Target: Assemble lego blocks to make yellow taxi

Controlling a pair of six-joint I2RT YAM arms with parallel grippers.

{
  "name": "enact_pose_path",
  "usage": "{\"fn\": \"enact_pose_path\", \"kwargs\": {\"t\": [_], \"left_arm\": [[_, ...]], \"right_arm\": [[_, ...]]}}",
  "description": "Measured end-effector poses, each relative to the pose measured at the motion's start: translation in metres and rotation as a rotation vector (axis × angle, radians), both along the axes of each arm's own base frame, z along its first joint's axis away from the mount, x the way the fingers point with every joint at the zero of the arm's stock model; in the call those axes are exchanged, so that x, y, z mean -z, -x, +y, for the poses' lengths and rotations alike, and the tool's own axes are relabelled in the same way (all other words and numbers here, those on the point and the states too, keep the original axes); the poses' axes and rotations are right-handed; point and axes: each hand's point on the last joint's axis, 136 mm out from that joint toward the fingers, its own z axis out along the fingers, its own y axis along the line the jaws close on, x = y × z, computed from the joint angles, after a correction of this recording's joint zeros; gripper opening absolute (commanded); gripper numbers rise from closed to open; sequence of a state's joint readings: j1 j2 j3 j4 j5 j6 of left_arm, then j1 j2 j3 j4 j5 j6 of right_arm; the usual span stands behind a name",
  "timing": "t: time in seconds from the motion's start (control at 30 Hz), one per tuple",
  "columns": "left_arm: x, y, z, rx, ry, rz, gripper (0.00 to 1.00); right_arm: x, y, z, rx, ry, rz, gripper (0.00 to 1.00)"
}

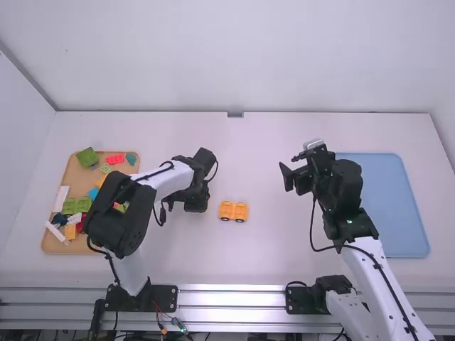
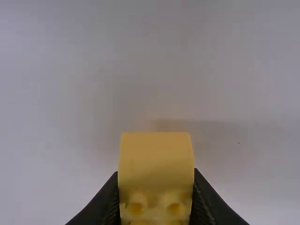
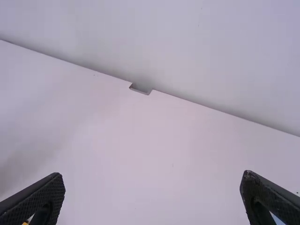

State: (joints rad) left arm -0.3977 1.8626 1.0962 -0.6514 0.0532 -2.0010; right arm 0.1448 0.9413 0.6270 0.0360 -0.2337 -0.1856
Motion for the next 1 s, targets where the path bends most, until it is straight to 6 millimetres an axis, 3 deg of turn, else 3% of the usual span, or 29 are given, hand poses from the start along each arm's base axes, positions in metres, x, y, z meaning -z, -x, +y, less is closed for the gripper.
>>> {"fn": "enact_pose_path", "kwargs": {"t": [0.07,0.17,0.2,0.23,0.27,0.43,0.77,1.0], "left_arm": [[0.004,-0.001,-0.001,-0.007,0.012,-0.011,0.1],[0.008,0.002,0.0,-0.016,0.012,-0.007,0.22],[0.01,0.004,0.0,-0.016,0.01,-0.002,0.34],[0.01,0.004,0.001,-0.017,0.009,-0.001,0.37],[0.01,0.005,0.001,-0.013,0.008,0.002,0.62],[0.01,0.005,0.0,-0.023,0.011,0.004,0.92],[0.006,0.017,0.0,0.058,0.018,0.061,0.94],[-0.037,0.004,-0.002,0.211,-0.014,0.087,0.99]], "right_arm": [[0.001,0.0,0.0,0.0,0.003,0.003,0.99],[0.003,0.001,0.0,0.0,0.002,0.013,0.99],[0.003,0.001,0.0,0.0,0.003,0.014,0.99],[0.003,0.001,0.0,0.0,0.004,0.013,0.99],[0.003,0.001,0.0,-0.001,0.005,0.013,0.99],[0.003,0.001,0.0,0.001,0.003,0.013,0.99],[0.003,0.001,0.0,-0.001,0.003,0.013,0.99],[0.003,0.001,0.0,-0.001,0.004,0.013,0.99]]}}
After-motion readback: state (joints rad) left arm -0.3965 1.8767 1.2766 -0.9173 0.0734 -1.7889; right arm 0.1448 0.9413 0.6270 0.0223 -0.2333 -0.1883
